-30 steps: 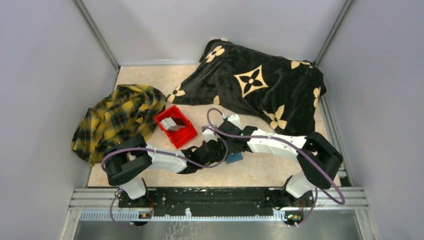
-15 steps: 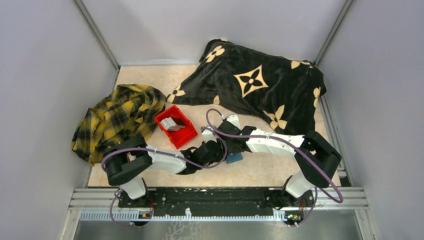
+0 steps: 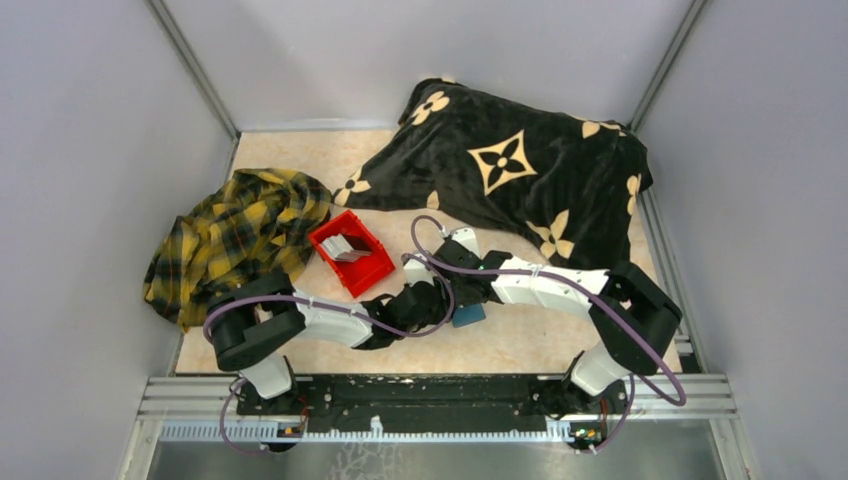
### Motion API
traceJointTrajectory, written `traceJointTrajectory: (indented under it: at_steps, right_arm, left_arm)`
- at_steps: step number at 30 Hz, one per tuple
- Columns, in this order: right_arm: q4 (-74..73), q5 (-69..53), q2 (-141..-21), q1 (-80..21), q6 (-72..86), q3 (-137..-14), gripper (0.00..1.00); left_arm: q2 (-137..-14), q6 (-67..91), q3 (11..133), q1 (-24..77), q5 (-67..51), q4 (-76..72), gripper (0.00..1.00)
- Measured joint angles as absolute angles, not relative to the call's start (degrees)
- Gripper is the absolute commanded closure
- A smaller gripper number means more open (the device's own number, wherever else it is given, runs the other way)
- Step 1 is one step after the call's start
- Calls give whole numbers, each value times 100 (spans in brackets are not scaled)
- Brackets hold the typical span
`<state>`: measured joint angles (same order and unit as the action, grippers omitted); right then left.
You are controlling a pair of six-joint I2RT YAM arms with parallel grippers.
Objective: Put the credit cards into the card holder
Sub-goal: Close the card holder at the center of the board.
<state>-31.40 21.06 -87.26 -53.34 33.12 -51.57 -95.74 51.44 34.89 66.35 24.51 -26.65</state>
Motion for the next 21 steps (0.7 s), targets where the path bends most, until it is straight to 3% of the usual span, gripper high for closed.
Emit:
traceJointTrajectory:
  at_steps: [21]
  right_arm:
    - [-3072,2075,-8866,-5334,3315,-5229,100]
  left_arm:
    - [-9579,5142,3487,6632,2438,-2672,56]
